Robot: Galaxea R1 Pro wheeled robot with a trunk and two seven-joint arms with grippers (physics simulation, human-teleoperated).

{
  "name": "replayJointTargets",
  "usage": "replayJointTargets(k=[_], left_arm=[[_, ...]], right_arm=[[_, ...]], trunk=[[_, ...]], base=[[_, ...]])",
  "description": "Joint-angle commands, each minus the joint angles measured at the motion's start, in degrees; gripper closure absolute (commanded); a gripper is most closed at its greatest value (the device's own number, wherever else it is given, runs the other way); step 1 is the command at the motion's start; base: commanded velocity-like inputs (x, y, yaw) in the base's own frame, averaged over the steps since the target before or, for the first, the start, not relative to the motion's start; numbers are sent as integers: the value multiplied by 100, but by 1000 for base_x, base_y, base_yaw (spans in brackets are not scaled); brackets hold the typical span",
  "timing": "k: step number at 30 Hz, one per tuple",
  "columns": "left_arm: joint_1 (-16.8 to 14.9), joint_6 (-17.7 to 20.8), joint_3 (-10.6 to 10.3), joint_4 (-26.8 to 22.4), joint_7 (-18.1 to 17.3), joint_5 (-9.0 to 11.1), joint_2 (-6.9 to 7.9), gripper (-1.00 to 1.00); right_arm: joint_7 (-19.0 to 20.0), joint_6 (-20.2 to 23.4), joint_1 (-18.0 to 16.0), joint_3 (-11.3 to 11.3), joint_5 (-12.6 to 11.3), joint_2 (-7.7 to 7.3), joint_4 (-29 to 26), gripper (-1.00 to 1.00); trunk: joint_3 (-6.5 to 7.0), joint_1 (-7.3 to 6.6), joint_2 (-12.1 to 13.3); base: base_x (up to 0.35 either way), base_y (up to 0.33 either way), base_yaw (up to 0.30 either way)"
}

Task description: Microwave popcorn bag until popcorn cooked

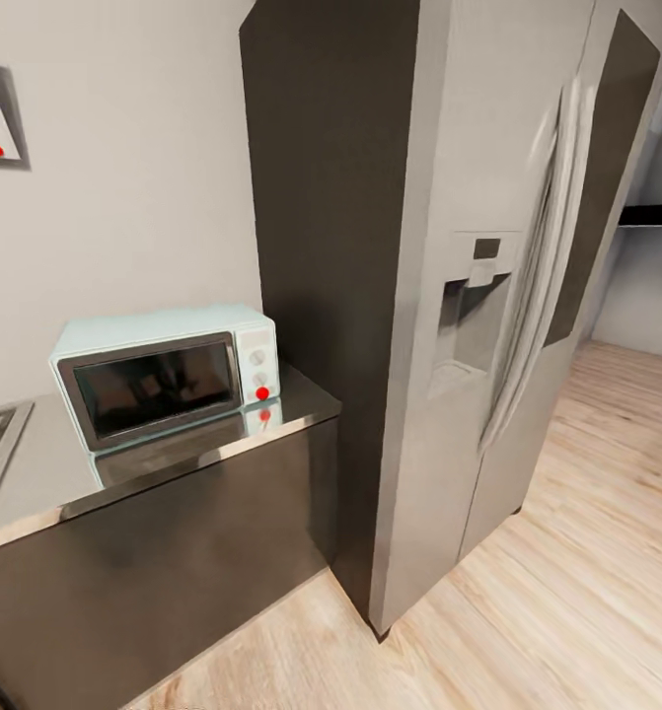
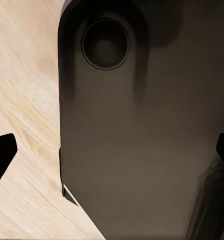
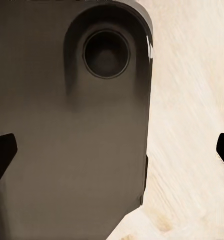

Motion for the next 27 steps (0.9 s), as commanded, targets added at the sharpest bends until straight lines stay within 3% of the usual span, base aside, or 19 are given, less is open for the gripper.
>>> replayJointTargets(k=[1,9,10,11,13,14,27], left_arm=[[0,-3,2,-5,3,31,-1,-100],[0,-3,22,-12,9,35,-1,-100],[0,-3,103,-11,10,37,3,-100],[0,-3,375,-11,6,32,6,-100],[0,3,679,-13,-21,26,3,-100],[0,4,731,-13,-28,18,-16,-100],[0,-3,775,-14,-33,14,-63,-100]], right_arm=[[-4,-17,-2,5,2,0,3,-100],[-2,-15,-2,5,2,5,3,-100],[-2,-13,-2,5,2,4,3,-100],[0,-16,-2,5,2,1,3,-100],[-2,-12,-2,5,5,13,3,-100],[-2,-11,-2,5,3,12,3,-100],[-4,-28,-2,-4,-42,0,37,-100]], trunk=[[-5,0,-3],[-5,0,-3],[-5,0,-3],[-5,0,-3],[-7,0,-3],[-9,0,-3],[-25,0,-3]], base=[[0,0,268],[0,0,268],[0,0,268],[0,0,268],[0,0,268],[0,0,268],[0,0,269]])
